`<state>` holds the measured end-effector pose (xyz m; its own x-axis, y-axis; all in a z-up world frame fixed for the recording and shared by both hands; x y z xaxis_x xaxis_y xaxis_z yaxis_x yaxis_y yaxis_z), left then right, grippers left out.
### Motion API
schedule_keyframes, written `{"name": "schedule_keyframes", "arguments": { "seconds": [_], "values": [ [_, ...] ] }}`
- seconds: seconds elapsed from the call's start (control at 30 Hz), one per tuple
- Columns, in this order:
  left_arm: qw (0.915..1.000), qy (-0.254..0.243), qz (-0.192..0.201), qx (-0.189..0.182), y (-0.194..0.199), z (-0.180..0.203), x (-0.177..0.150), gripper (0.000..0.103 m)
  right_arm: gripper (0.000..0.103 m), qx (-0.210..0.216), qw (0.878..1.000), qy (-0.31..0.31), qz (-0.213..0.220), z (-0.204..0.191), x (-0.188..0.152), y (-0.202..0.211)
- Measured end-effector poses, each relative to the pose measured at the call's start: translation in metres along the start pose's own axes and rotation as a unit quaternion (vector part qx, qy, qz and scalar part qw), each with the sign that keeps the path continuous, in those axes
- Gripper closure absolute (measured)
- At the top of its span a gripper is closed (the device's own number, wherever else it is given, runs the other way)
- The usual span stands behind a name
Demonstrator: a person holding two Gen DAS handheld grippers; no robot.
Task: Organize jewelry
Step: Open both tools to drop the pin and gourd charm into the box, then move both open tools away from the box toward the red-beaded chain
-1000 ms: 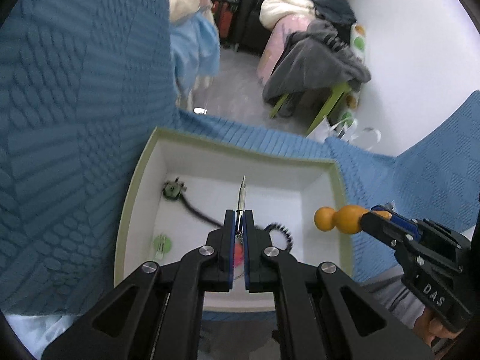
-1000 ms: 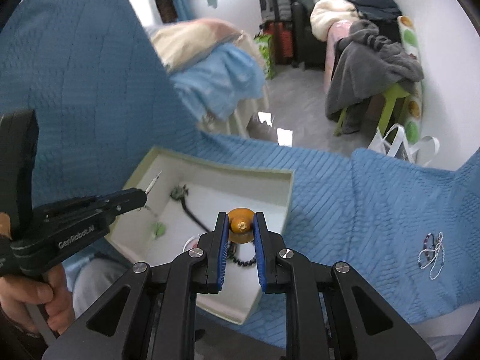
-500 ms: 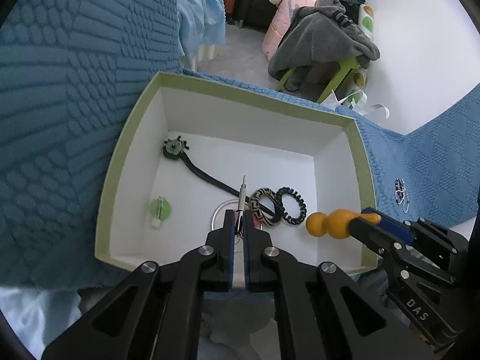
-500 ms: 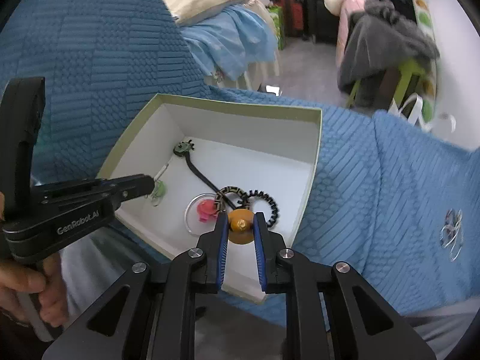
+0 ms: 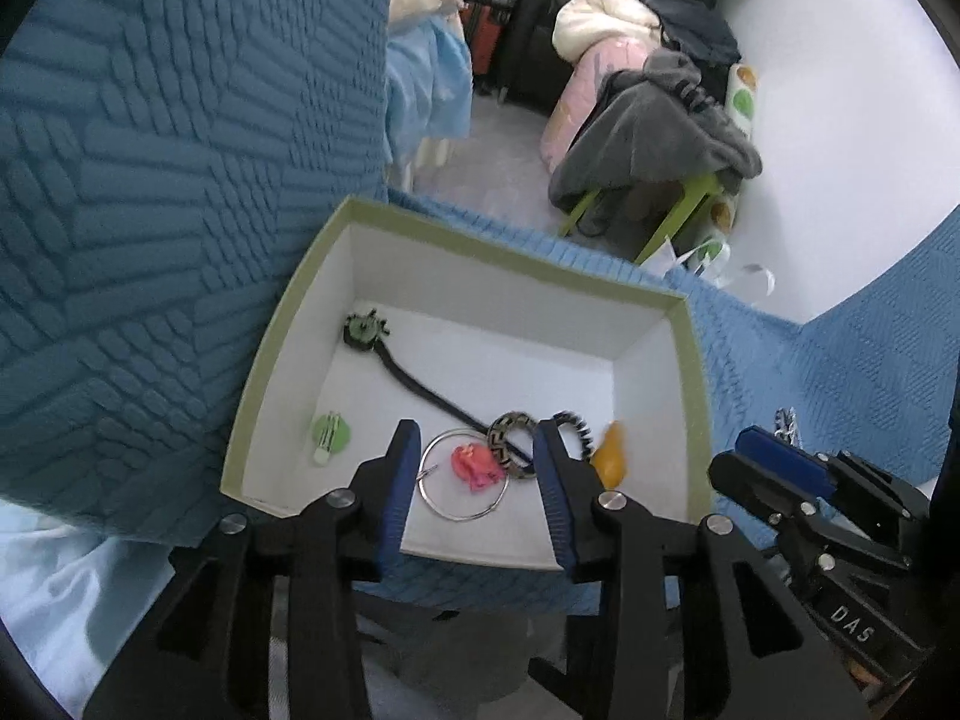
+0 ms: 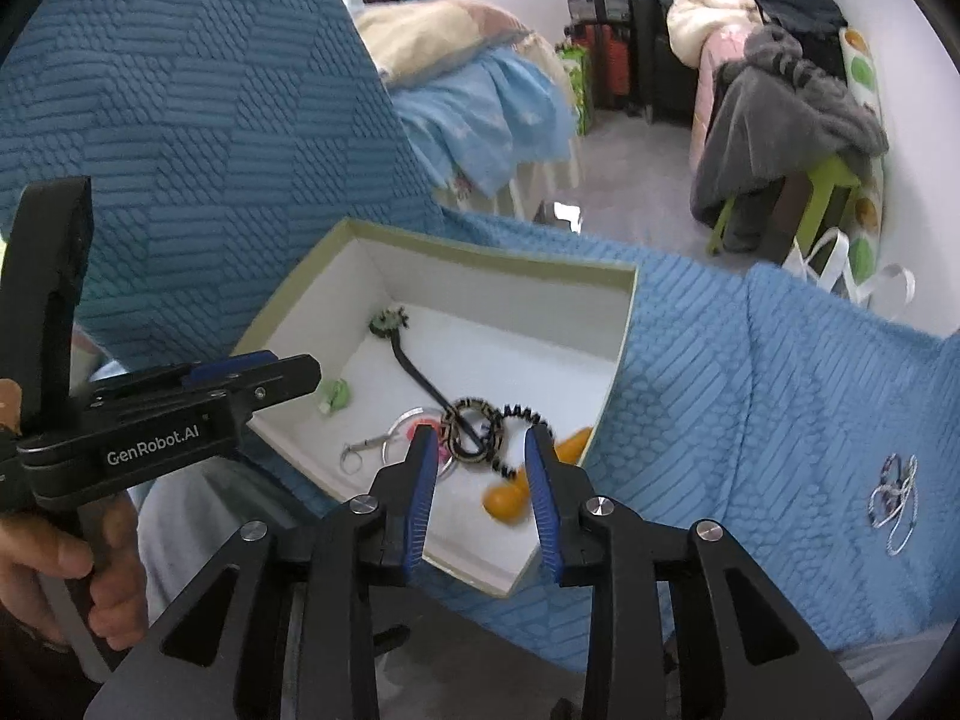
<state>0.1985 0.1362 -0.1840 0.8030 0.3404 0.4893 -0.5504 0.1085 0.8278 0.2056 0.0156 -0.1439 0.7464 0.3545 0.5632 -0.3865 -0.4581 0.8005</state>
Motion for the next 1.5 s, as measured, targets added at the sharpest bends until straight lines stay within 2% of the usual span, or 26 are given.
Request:
{"name": "schedule_keyframes", "arguments": {
  "seconds": [0.27, 0.7, 1.0, 1.23, 1.5],
  "values": [
    [0.9981, -0.008, 0.061, 0.006, 0.035, 0.020, 0.020, 0.063, 0.075, 0.001, 0.996, 0.025, 0.084, 0.002, 0.022, 0.052],
    [0.9911, -0.042, 0.126, 0.008, 0.075, 0.064, 0.032, 0.063, 0.075, -0.024, 0.989, 0.003, 0.148, 0.053, 0.034, 0.105],
    [0.9898, -0.070, 0.124, -0.004, 0.058, 0.103, 0.026, 0.063, 0.075, -0.049, 0.986, -0.012, 0.161, 0.095, 0.022, 0.117],
    [0.9886, -0.089, 0.119, -0.026, 0.039, 0.137, 0.016, 0.063, 0.075, -0.082, 0.983, -0.032, 0.159, 0.149, -0.002, 0.117],
    [0.9881, -0.107, 0.080, -0.077, -0.006, 0.191, 0.000, 0.063, 0.075, -0.143, 0.976, -0.083, 0.140, 0.234, -0.047, 0.120]
  ]
}}
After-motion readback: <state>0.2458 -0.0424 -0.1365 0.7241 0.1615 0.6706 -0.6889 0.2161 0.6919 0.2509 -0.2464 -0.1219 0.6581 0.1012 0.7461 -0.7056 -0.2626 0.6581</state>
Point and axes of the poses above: each gripper's, at about its wrist camera, not at the fingertips, and y roughly against the way its jaws point, z to its right, x to its top, the point moved 6 cm from there along -y, roughly the way its jaws point
